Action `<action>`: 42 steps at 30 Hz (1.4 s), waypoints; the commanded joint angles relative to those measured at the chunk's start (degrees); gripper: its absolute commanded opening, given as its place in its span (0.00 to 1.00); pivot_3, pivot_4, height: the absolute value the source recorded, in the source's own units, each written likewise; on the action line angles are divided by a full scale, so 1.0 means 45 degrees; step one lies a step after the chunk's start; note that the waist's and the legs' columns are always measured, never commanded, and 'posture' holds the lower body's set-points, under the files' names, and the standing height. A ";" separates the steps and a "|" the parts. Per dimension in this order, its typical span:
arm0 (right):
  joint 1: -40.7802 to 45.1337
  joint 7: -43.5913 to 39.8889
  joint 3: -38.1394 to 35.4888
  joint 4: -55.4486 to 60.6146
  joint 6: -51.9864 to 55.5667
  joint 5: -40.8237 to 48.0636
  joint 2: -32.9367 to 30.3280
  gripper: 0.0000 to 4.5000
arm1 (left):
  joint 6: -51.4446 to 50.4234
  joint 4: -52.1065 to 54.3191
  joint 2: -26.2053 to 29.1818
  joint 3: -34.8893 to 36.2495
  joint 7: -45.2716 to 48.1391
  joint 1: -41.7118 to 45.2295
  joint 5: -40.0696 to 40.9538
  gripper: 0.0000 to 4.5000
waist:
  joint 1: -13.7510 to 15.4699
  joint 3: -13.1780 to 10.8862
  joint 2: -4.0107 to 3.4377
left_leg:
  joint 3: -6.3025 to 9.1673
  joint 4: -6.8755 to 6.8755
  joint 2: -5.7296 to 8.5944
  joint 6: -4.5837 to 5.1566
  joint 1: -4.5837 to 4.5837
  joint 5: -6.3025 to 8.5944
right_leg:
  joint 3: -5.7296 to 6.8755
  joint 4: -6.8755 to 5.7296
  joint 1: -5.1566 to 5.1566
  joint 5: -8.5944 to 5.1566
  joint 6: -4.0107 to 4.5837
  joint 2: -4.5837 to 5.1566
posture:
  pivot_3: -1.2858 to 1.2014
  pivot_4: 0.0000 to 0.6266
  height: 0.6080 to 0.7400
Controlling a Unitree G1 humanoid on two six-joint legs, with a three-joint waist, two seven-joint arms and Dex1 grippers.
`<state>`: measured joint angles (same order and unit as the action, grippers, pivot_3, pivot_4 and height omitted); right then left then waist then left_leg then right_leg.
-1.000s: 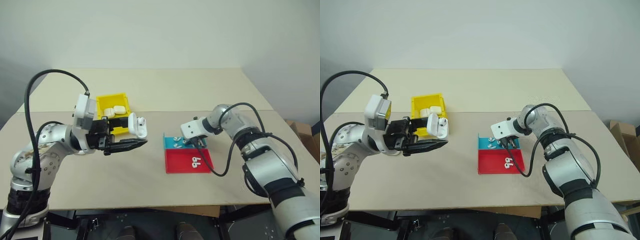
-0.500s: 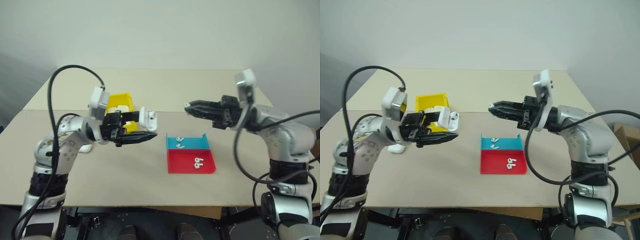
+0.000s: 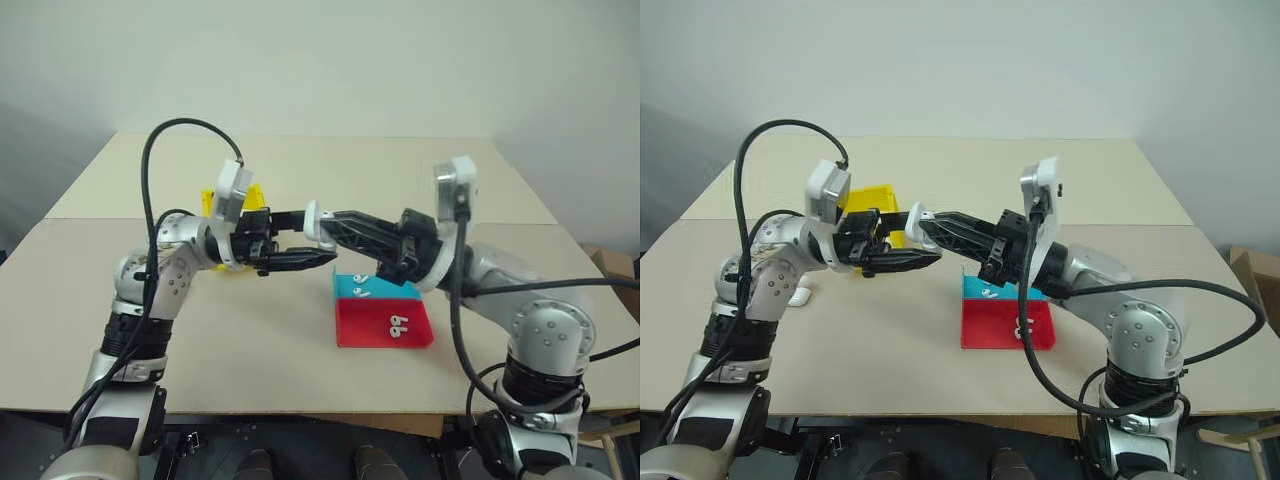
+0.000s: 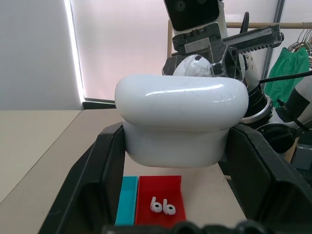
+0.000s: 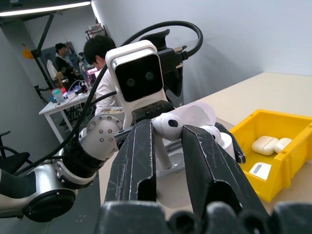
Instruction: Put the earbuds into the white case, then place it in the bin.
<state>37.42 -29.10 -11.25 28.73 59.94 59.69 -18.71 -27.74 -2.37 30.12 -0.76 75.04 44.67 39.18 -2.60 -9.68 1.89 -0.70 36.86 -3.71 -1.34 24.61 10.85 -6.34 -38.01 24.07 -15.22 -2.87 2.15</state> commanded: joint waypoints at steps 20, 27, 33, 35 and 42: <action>0.1359 -0.3179 0.0650 -0.0077 -0.1292 -0.0090 -0.4908 0.82 | 0.0612 -0.0230 -0.0176 -0.0237 -0.0169 0.0021 -0.0860 0.62 | 0.0031 -0.0001 0.0000 | 0.0010 0.0002 0.0001 0.0000 0.0011 0.0000 | 0.0016 0.0016 -0.0004 -0.0001 -0.0001 0.0002 | 0.52 0.24 1.00; 0.5544 -0.4949 0.4216 -0.2798 -0.1592 -0.3481 -0.5974 0.29 | 0.1148 -0.1083 -0.1274 -0.1542 -0.1534 0.0619 -0.2934 0.62 | -0.0009 0.0009 -0.0018 | 0.0013 0.0008 -0.0001 0.0002 -0.0009 0.0000 | 0.0013 0.0007 -0.0007 0.0000 0.0002 -0.0008 | 0.52 0.24 1.00; 0.7102 -0.6520 0.7468 -0.3655 -0.2243 -0.6618 -0.5946 0.00 | 0.1360 -0.1354 -0.1705 -0.1532 -0.1686 0.0898 -0.3211 0.62 | 0.0037 0.0008 -0.0019 | 0.0014 0.0007 0.0000 0.0007 0.0050 0.0003 | 0.0020 0.0016 0.0041 -0.0003 0.0000 -0.0005 | 0.52 0.24 1.00; 0.7234 -0.6968 0.8343 -0.3898 -0.2641 -0.7609 -0.5941 0.00 | 0.1363 -0.1276 -0.1674 -0.1440 -0.1688 0.0846 -0.3158 0.62 | 0.0041 0.0007 -0.0022 | 0.0015 0.0011 0.0001 0.0007 0.0057 0.0003 | 0.0024 0.0018 0.0041 -0.0003 0.0000 0.0000 | 0.52 0.24 1.00; 0.6557 -0.7604 0.7872 -0.4212 -0.3326 -0.8959 -0.6480 0.00 | 0.1216 -0.0613 -0.1224 -0.0883 -0.1994 0.0296 -0.2951 0.62 | 0.0058 0.0005 -0.0022 | 0.0028 0.0019 0.0002 0.0006 0.0058 0.0002 | 0.0041 0.0011 0.0037 -0.0002 0.0000 0.0003 | 0.52 0.24 1.00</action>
<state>68.07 -62.42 27.28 9.65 44.38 19.94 -46.28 -22.79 -9.15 23.43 -7.95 66.76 45.44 24.23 -2.33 -9.66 1.79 -0.54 36.95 -3.71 -1.31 24.87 10.86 -6.13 -37.95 24.22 -15.23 -2.87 2.16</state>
